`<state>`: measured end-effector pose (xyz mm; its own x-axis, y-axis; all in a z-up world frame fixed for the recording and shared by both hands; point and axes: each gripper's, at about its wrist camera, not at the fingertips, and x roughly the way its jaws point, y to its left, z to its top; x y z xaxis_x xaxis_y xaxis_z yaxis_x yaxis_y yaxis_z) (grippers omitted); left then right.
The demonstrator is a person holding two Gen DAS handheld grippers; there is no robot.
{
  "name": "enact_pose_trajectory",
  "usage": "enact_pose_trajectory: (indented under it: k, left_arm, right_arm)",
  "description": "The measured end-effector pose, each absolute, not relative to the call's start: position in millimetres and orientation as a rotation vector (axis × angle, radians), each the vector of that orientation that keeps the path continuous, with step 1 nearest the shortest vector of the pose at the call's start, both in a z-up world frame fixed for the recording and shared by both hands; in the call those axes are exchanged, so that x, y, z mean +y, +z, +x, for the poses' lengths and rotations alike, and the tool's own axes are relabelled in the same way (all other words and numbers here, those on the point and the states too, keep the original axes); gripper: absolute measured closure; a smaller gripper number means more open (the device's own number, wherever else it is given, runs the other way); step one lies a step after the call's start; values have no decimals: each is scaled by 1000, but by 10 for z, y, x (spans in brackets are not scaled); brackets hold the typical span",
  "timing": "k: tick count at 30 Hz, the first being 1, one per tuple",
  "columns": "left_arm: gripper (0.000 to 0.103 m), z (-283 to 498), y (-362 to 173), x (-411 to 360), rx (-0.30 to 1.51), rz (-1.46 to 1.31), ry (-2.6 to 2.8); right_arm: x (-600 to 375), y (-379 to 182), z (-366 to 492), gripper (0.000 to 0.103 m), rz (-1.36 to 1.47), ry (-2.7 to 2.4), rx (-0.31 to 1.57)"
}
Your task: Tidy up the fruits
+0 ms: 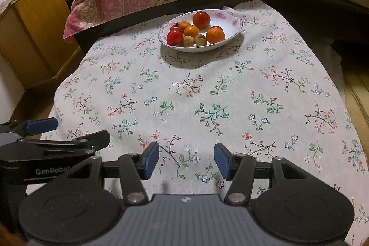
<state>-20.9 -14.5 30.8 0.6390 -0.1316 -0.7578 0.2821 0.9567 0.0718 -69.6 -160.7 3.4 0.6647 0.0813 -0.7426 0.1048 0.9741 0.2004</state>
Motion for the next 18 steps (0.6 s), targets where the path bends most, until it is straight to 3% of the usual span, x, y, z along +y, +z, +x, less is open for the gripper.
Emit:
enact_pose_trajectory:
  k: [18]
  left_arm:
    - [0,-209,297,-151,848,196,-239]
  right_arm:
    - [-1597,14,-693,51,236,-9,848]
